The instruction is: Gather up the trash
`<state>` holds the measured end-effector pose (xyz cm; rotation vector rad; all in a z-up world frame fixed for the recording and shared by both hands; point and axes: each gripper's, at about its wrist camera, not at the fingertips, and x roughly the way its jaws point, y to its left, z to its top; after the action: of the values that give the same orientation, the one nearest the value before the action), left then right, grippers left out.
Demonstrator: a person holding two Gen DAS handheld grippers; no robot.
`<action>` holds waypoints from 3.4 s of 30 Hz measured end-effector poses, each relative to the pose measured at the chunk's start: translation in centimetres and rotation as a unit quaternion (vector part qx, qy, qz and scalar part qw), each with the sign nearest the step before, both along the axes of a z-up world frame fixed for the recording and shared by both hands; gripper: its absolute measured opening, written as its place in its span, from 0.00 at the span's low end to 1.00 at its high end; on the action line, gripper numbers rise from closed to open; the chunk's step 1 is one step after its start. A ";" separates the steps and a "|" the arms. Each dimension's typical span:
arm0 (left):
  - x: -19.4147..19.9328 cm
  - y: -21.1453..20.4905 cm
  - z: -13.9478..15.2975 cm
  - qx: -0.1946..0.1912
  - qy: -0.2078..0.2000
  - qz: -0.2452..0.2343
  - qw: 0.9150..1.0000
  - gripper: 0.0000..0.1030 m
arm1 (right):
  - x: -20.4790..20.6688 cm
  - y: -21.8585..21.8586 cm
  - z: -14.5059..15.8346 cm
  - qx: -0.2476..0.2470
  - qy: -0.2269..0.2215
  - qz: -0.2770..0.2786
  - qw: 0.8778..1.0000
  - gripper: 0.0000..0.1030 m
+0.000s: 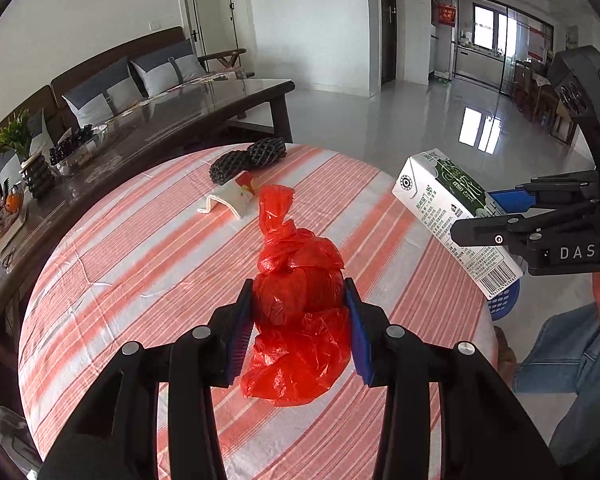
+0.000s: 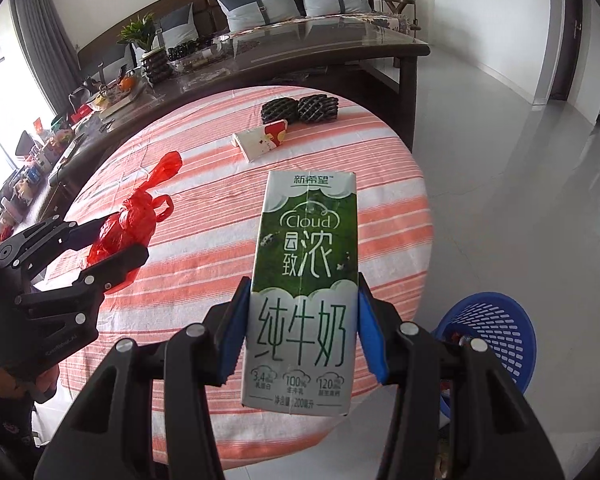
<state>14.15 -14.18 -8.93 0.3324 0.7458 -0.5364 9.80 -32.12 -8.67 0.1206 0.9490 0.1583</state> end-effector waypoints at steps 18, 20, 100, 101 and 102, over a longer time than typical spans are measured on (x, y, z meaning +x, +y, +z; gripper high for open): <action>-2.2 -16.1 -1.9 -0.038 0.104 -0.157 0.981 0.41 | -3.2 -19.7 -3.5 -0.016 0.029 -0.143 0.989 0.47; -2.5 -19.1 -2.6 -0.039 0.113 -0.180 0.976 0.41 | -3.4 -22.5 -4.8 -0.012 0.042 -0.159 0.986 0.47; 23.5 -1.4 -7.2 0.026 0.085 -0.047 0.995 0.29 | 4.3 8.8 -8.5 -0.072 -0.017 0.105 0.992 0.96; 22.8 -0.5 -7.0 0.019 0.089 -0.040 0.995 0.29 | 4.4 8.8 -8.5 -0.072 -0.017 0.105 0.992 0.96; 21.9 0.6 -6.6 0.008 0.093 -0.030 0.995 0.29 | 4.4 8.8 -8.5 -0.072 -0.017 0.105 0.992 0.96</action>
<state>36.08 -13.55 -15.53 0.3242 0.9223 -0.6241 14.16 -23.33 -17.18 -0.1149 0.9356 0.2846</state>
